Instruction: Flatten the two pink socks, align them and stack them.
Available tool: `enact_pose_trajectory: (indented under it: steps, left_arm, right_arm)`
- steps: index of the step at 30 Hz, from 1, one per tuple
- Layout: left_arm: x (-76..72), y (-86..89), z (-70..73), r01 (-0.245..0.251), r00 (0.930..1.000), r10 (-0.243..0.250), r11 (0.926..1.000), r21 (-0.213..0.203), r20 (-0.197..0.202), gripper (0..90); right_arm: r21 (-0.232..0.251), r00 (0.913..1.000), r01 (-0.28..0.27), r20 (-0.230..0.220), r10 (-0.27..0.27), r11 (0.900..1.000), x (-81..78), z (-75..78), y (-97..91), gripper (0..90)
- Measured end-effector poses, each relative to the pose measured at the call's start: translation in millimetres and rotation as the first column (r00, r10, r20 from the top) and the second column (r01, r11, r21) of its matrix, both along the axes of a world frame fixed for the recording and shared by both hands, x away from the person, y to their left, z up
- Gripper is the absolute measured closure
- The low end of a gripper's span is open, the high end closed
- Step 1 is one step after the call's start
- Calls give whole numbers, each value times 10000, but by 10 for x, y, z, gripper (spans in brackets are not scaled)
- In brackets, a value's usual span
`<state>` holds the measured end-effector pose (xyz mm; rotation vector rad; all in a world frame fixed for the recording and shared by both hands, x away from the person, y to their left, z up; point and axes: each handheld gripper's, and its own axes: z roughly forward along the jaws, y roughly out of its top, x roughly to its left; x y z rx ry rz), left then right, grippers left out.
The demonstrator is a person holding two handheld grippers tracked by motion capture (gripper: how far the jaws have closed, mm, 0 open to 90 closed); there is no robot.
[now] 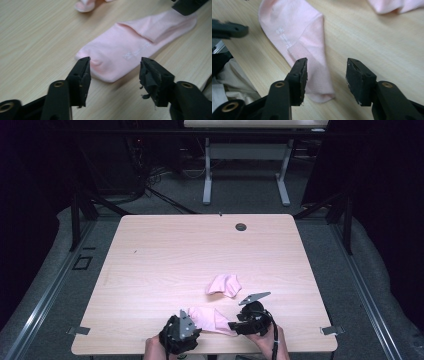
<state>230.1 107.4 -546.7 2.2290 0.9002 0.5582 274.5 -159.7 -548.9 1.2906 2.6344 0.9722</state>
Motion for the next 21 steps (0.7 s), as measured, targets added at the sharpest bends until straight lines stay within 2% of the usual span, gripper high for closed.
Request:
enact_pose_trajectory:
  steps: [2, 3, 5, 6, 8, 10, 13, 14, 16, 17, 18, 19, 20, 21]
  left_arm:
    - [99, 108, 23, -463, 9985, 454, 9984, -323, -299, 379]
    - [165, 147, 19, -646, 9968, 628, 9973, -354, -496, 375]
    - [275, 183, -7, -960, 9924, 913, 9939, -551, -820, 386]
    - [351, 195, -27, -1020, 9883, 937, 9927, -646, -1203, 387]
    - [430, 170, -65, -1128, 9836, 1005, 9907, -757, -1498, 427]
    - [463, 129, -95, -998, 9817, 840, 9913, -856, -1707, 454]
    - [482, 60, -132, -906, 9800, 743, 9926, -811, -1847, 538]
    - [487, 43, -149, -931, 9799, 779, 9928, -753, -1837, 570]
    - [494, 28, -165, -827, 9789, 672, 9939, -735, -1930, 657]
    - [493, 16, -173, -863, 9803, 731, 9942, -647, -1834, 697]
    - [498, 13, -178, -836, 9790, 712, 9948, -576, -1910, 744]
    - [499, 8, -184, -857, 9792, 743, 9949, -529, -1890, 781]
    - [500, 0, -193, -856, 9800, 777, 9957, -356, -1832, 814]
    - [499, -5, -200, -829, 9807, 753, 9959, -349, -1806, 859]
  right_arm:
    - [-165, 9984, -280, 488, 287, 9995, -46, 58, 11, 477]
    - [-291, 9964, -479, 690, 498, 9984, -70, 77, 32, 469]
    - [-643, 9888, -916, 1123, 984, 9937, -122, 89, 104, 483]
    - [-747, 9853, -1065, 1257, 1153, 9915, -135, 82, 136, 488]
    - [-1122, 9742, -1466, 1561, 1631, 9828, -163, 49, 237, 532]
    - [-1448, 9660, -1688, 1722, 1928, 9750, -171, 15, 304, 575]
    - [-1721, 9612, -1819, 1766, 2120, 9681, -157, -57, 370, 645]
    - [-2018, 9591, -1889, 1723, 2247, 9610, -148, -70, 379, 673]
    - [-1990, 9568, -1939, 1779, 2300, 9606, -149, -105, 396, 718]
    - [-2190, 9537, -2039, 1758, 2441, 9542, -147, -106, 399, 741]
    - [-2126, 9517, -2075, 1819, 2473, 9548, -154, -114, 403, 772]
    - [-2291, 9491, -2103, 1854, 2547, 9504, -158, -106, 404, 795]
    - [-2193, 9491, -2050, 1935, 2484, 9539, -164, -115, 408, 823]
    - [-2146, 9481, -2094, 1943, 2518, 9540, -170, -113, 409, 846]
